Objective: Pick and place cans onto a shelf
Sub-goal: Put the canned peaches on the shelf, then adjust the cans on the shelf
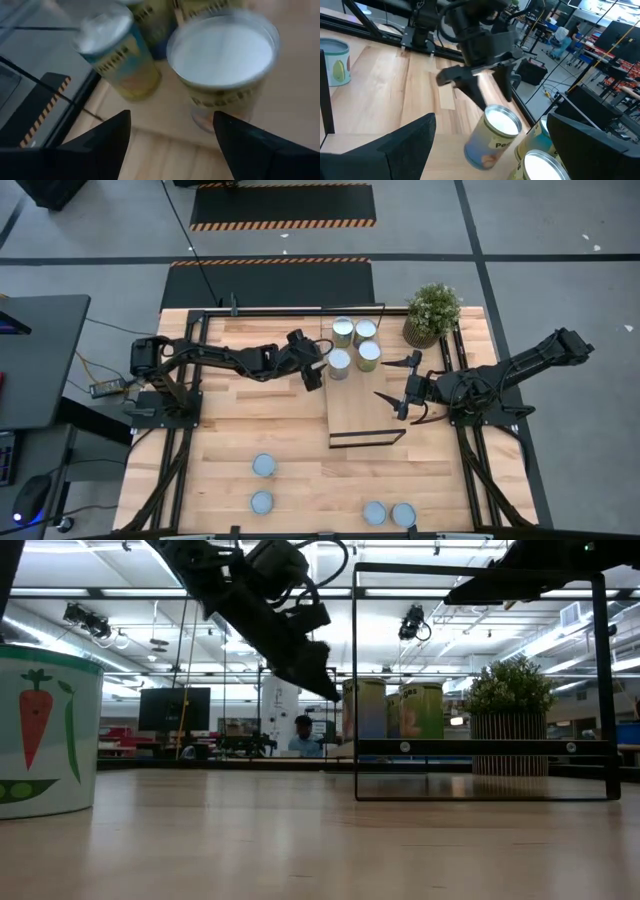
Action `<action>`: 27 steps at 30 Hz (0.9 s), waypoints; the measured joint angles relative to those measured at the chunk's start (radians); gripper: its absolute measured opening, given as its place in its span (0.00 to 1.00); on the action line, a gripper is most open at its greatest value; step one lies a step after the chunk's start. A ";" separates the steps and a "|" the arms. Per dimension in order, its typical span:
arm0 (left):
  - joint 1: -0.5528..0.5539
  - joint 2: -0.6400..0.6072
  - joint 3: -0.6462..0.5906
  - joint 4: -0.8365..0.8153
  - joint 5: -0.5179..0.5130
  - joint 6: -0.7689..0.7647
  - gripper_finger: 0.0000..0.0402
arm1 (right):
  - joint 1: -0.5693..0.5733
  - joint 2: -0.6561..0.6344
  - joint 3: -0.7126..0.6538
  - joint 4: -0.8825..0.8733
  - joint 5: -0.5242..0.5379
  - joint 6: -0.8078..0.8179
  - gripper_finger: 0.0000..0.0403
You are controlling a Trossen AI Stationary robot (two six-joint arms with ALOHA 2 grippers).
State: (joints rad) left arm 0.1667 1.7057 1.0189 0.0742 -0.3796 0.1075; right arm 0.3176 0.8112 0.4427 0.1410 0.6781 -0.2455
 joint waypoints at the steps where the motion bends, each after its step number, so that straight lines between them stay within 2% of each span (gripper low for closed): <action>1: 0.005 0.011 0.000 0.035 0.000 -0.014 0.72 | 0.000 0.000 0.000 0.000 0.000 0.000 0.97; 6: 0.028 0.054 0.001 0.115 -0.005 -0.025 0.72 | 0.000 0.000 0.000 -0.003 -0.012 0.000 0.97; 15: -0.006 0.032 0.001 0.036 -0.016 -0.010 0.72 | 0.000 0.000 0.000 -0.023 -0.010 0.008 0.97; 18: -0.040 0.022 0.001 -0.014 0.041 0.008 0.72 | 0.000 0.000 0.000 -0.086 0.083 0.039 0.97; 22: -0.080 0.022 0.001 -0.031 0.043 -0.019 0.72 | -0.031 0.000 0.000 -0.161 0.228 0.135 0.97; 27: -0.088 0.022 0.001 -0.032 0.044 -0.079 0.72 | -0.116 0.000 0.000 -0.189 0.229 0.261 0.97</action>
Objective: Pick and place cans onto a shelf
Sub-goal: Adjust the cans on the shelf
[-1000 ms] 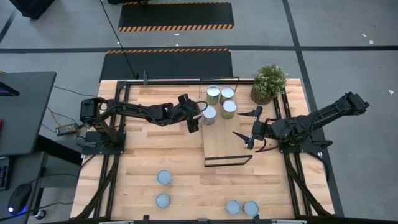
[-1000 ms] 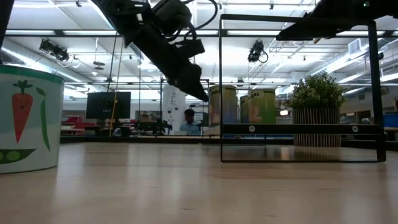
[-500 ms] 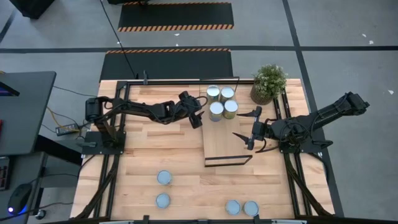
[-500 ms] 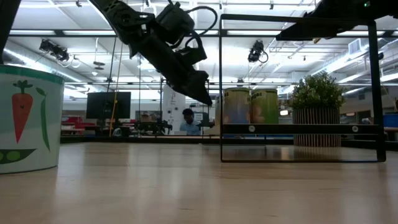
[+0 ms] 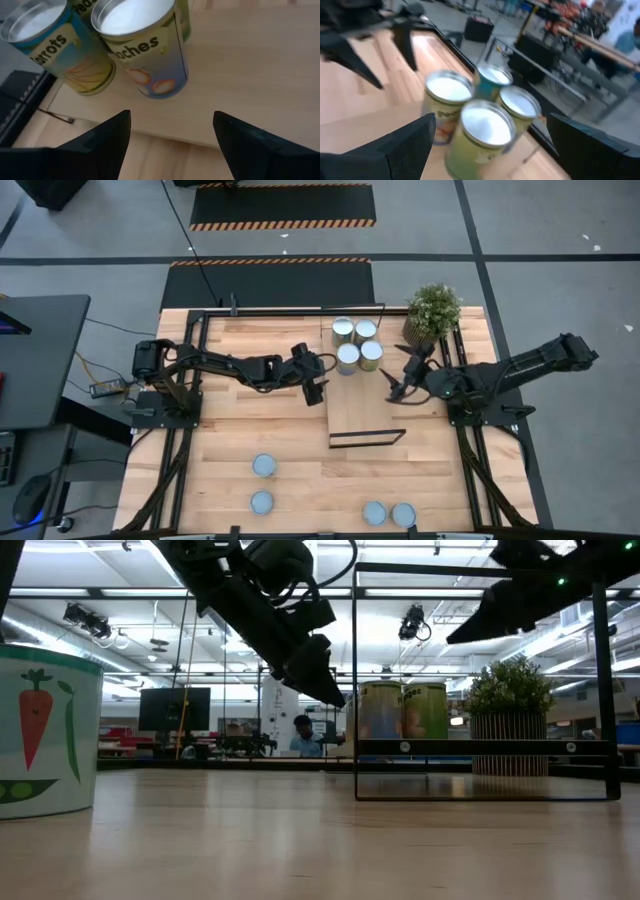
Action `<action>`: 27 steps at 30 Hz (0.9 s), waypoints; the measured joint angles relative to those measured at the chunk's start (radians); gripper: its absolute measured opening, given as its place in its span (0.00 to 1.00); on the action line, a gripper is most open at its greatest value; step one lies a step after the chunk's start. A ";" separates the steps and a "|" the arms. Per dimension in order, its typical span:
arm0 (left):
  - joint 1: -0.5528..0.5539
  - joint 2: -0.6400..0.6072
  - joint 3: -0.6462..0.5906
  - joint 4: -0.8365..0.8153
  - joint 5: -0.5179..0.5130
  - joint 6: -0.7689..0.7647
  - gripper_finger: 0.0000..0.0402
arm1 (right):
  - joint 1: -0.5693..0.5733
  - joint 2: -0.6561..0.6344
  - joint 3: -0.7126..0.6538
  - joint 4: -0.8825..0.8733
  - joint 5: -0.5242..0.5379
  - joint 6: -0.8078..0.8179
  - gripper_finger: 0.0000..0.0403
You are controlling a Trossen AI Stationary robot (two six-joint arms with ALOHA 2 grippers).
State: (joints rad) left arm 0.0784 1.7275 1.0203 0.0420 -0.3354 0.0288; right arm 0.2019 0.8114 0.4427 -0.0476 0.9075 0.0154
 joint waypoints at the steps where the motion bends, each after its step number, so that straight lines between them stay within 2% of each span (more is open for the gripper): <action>1: 0.000 0.000 0.000 0.000 0.004 -0.017 0.72 | -0.018 0.000 0.000 -0.015 -0.009 0.018 0.97; 8: 0.000 0.000 0.000 0.004 0.007 -0.044 0.72 | -0.084 0.041 0.000 -0.129 -0.101 0.060 0.97; 27: 0.002 0.006 0.001 0.072 -0.018 -0.109 0.72 | -0.287 0.211 0.000 -0.145 -0.091 0.138 0.97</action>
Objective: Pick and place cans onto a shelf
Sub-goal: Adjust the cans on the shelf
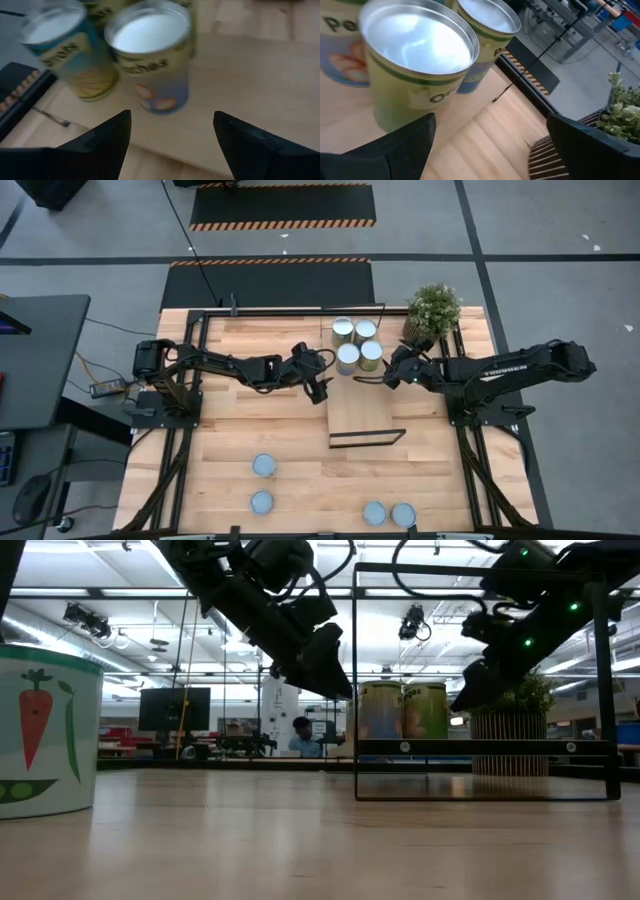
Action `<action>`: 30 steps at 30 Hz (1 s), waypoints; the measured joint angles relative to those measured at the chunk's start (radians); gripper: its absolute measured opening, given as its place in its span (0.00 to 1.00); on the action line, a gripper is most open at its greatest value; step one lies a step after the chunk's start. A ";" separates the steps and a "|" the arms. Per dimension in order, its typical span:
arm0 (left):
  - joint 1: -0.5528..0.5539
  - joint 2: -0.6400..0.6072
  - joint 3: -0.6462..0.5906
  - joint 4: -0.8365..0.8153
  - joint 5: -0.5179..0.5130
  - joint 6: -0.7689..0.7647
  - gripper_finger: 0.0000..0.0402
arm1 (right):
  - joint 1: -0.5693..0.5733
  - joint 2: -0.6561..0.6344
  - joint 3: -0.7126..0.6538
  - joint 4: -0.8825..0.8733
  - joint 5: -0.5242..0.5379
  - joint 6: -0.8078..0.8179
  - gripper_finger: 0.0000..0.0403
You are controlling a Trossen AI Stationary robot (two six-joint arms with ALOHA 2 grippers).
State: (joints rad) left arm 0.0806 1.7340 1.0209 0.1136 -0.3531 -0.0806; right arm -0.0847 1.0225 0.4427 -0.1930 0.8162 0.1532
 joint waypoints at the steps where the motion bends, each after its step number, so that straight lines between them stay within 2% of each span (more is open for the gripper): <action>1: 0.000 0.000 0.000 0.006 -0.019 -0.012 0.72 | -0.007 0.010 0.000 0.011 0.000 -0.009 0.97; 4: 0.002 0.000 0.000 0.030 -0.072 -0.020 0.72 | -0.022 0.036 0.000 0.062 -0.010 -0.036 0.97; 8: 0.002 0.000 0.000 0.062 -0.072 -0.022 0.72 | -0.029 0.058 0.000 0.132 -0.029 -0.077 0.97; 14: 0.001 0.002 0.000 0.059 -0.072 -0.032 0.72 | -0.030 0.062 0.000 0.148 -0.033 -0.086 0.97; 23: 0.001 0.101 0.000 0.176 -0.075 -0.025 0.72 | -0.031 0.062 0.000 0.153 -0.033 -0.105 0.97; 30: 0.001 0.131 0.000 0.225 -0.198 0.035 0.72 | -0.031 0.062 0.000 0.155 -0.034 -0.126 0.97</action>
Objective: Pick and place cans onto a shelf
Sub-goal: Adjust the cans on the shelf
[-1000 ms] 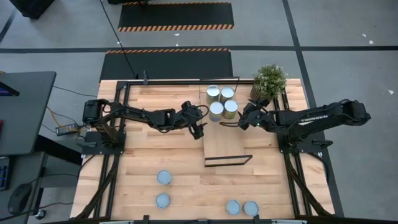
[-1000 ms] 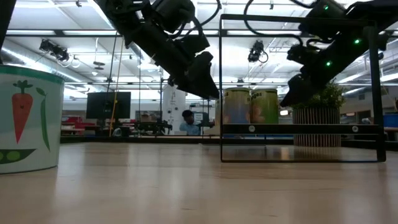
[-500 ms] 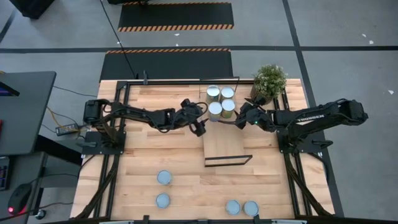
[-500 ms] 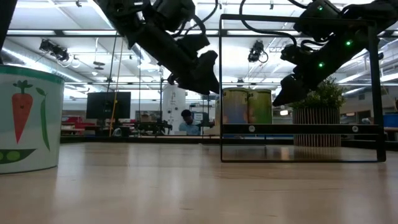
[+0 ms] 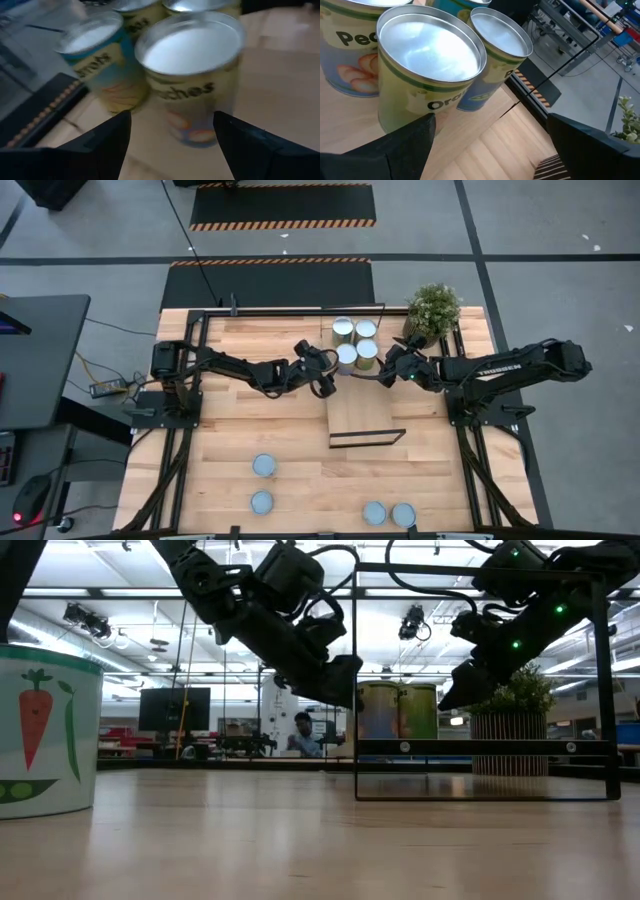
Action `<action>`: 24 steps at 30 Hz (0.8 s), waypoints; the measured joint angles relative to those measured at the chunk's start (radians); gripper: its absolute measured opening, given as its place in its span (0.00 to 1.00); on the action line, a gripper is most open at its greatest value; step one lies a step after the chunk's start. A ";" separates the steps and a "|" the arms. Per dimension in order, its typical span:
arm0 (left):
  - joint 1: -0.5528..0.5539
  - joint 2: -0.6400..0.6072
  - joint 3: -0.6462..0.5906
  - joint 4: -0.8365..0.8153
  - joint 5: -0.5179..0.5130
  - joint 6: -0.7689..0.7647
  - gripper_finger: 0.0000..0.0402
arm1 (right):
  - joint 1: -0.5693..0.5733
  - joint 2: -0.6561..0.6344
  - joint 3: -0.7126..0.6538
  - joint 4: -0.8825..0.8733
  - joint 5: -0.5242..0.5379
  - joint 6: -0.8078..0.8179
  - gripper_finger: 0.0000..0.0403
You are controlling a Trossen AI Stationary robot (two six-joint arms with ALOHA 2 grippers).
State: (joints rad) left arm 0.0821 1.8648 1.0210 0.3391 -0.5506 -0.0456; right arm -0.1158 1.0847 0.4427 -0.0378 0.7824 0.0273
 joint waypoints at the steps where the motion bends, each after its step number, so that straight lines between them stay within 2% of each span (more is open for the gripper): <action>1: 0.000 0.000 0.000 0.003 -0.022 0.008 0.72 | 0.000 0.000 0.000 0.000 0.000 -0.001 0.97; 4: 0.005 0.000 0.000 0.003 -0.057 0.032 0.72 | 0.000 0.000 0.000 0.000 -0.001 -0.003 0.97; 14: 0.009 -0.030 0.000 -0.028 -0.056 0.043 0.72 | 0.000 0.000 0.000 -0.018 0.009 -0.015 0.97; 17: -0.007 -0.040 0.000 -0.025 0.002 0.057 0.72 | 0.002 0.000 0.000 -0.032 -0.009 -0.016 0.97; 20: -0.015 -0.033 0.000 0.003 0.081 0.032 0.72 | 0.005 0.000 0.000 -0.034 -0.079 -0.018 0.97; 24: -0.011 -0.011 0.000 0.007 0.054 0.039 0.72 | 0.005 0.000 0.000 -0.024 -0.094 -0.006 0.97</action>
State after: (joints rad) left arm 0.0709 1.8542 1.0206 0.3456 -0.4971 -0.0069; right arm -0.1112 1.0847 0.4427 -0.0615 0.6888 0.0211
